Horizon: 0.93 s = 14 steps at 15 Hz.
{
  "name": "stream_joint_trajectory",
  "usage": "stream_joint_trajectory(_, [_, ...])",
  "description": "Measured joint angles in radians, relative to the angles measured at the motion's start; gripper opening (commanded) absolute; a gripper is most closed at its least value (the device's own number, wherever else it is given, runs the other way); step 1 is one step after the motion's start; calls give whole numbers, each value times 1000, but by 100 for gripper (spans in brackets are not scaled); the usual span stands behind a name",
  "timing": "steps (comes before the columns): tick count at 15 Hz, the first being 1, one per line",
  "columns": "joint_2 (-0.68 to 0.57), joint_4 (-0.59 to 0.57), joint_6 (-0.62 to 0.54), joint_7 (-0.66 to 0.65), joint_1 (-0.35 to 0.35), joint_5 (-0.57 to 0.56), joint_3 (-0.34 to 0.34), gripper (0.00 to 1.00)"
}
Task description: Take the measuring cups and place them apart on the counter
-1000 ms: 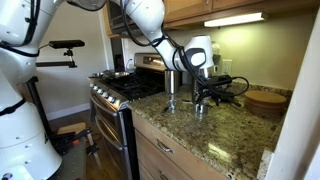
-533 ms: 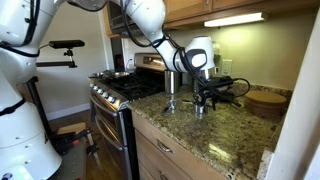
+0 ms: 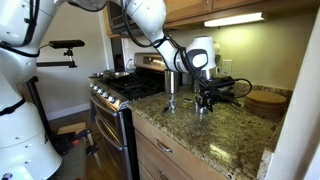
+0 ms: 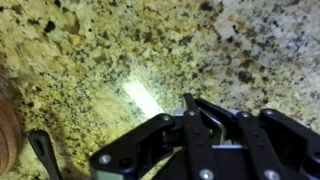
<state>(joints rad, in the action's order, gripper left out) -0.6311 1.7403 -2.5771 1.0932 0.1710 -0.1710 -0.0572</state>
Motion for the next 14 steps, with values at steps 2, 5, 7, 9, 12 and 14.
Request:
stream_joint_trajectory(2, [0, 0, 0, 0, 0, 0, 0, 7])
stream_joint_trajectory(5, [0, 0, 0, 0, 0, 0, 0, 7])
stream_joint_trajectory(7, [0, 0, 0, 0, 0, 0, 1, 7])
stream_joint_trajectory(9, [0, -1, 0, 0, 0, 0, 2, 7])
stream_joint_trajectory(12, [5, -4, 0, 0, 1, 0, 2, 8])
stream_joint_trajectory(14, [16, -5, 1, 0, 1, 0, 2, 7])
